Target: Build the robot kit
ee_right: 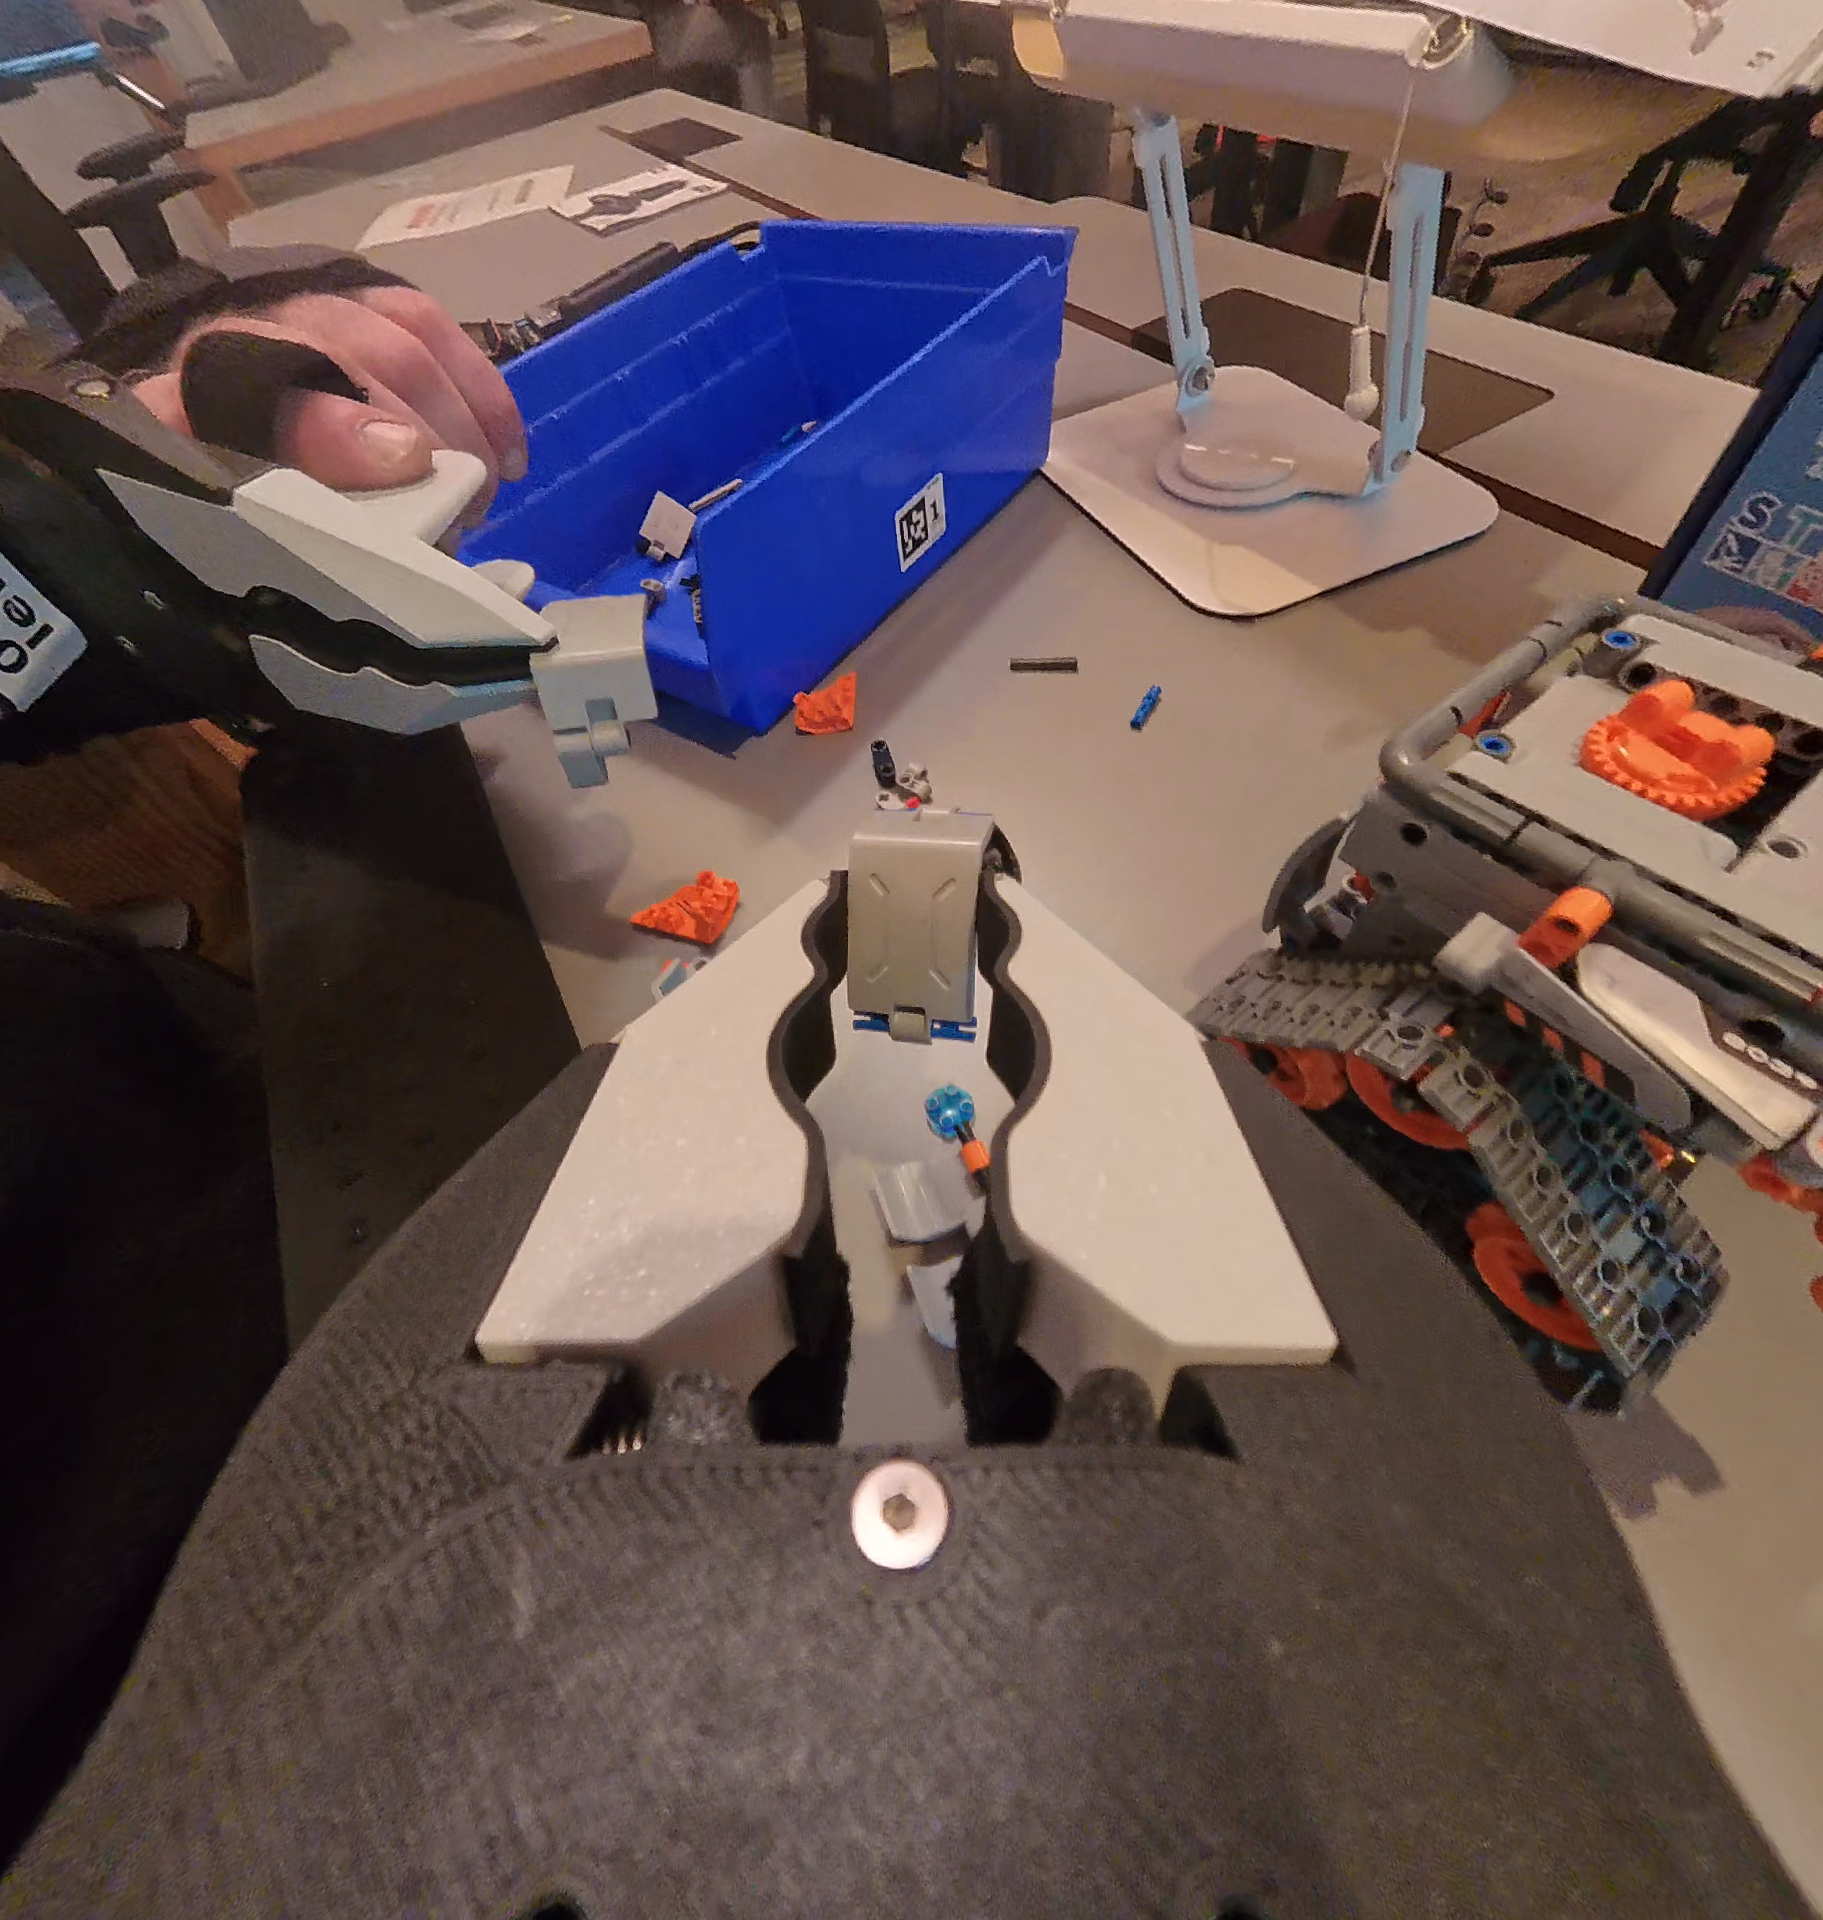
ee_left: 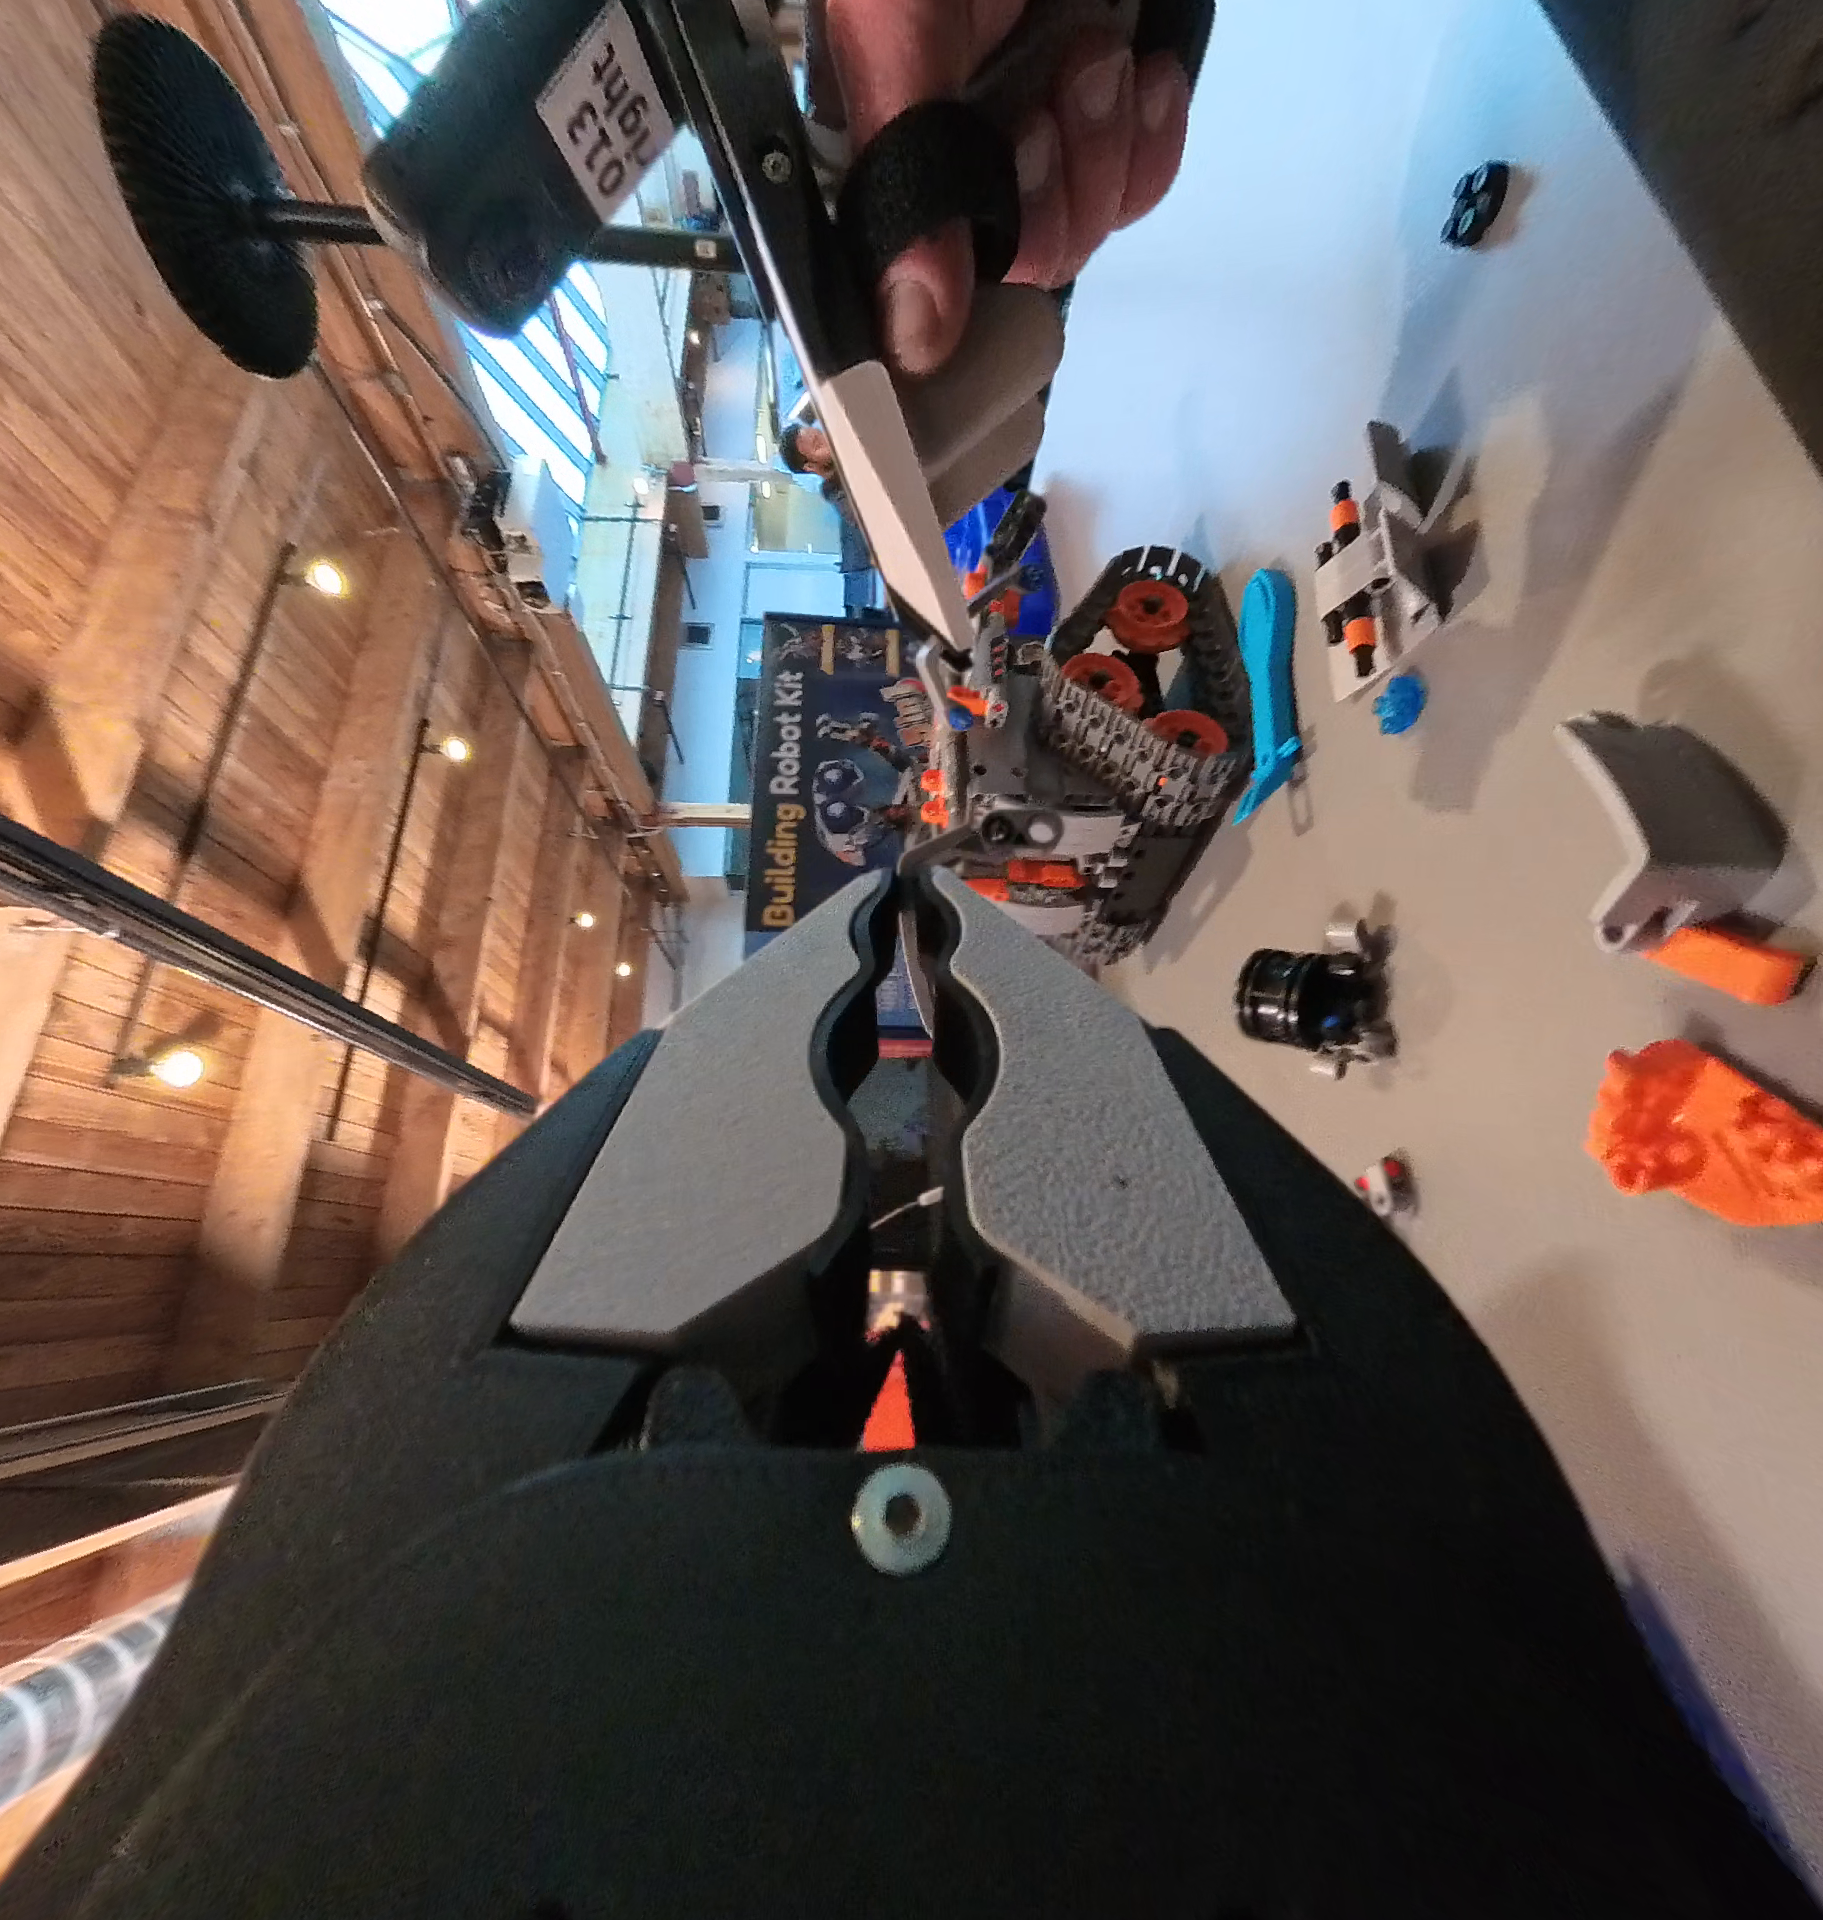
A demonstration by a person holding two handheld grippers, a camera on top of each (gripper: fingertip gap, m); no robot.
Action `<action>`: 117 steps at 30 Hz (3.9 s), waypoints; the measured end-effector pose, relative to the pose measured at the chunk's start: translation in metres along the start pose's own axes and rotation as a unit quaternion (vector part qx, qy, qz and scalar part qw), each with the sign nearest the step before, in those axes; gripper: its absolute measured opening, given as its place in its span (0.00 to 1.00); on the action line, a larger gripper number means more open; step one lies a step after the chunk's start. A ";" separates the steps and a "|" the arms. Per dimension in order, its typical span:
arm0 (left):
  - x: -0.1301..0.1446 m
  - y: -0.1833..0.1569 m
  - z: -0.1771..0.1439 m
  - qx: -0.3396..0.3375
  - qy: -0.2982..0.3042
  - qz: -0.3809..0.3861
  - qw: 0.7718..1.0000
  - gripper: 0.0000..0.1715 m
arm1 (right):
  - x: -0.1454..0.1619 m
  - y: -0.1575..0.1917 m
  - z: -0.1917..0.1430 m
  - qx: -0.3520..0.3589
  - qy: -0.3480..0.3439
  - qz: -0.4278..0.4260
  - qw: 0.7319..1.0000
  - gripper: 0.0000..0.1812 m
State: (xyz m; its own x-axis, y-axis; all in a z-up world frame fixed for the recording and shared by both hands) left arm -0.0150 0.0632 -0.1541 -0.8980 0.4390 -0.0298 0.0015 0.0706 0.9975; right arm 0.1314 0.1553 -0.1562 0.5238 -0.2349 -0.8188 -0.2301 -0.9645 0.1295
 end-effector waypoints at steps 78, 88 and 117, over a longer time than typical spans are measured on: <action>-0.030 -0.098 0.034 0.125 -0.052 0.113 0.984 0.05 | 0.006 -0.007 0.047 -0.083 0.028 0.012 0.996 0.12; -0.001 -0.080 0.016 0.169 0.014 -0.014 0.985 0.25 | 0.010 -0.007 0.052 -0.083 0.046 0.008 0.995 0.12; 0.006 -0.093 0.024 0.505 0.208 -0.391 0.741 0.04 | 0.018 0.007 0.055 -0.080 0.075 -0.021 0.994 0.13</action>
State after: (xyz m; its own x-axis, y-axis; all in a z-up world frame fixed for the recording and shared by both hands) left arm -0.0097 0.0809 -0.2487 -0.8557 -0.3889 -0.3414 -0.4505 0.8845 0.1217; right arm 0.0942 0.1512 -0.2002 0.6490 -0.1984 -0.7344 -0.0794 -0.9778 0.1940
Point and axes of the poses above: each gripper's, where its closed fingertips meet, z out along the fingers, x out of its underside, y = z × x across the jaws, the point moved 6 cm from there along -z, back along the fingers, and after that the axes turned 12 degrees about y, right-handed, at the moved point
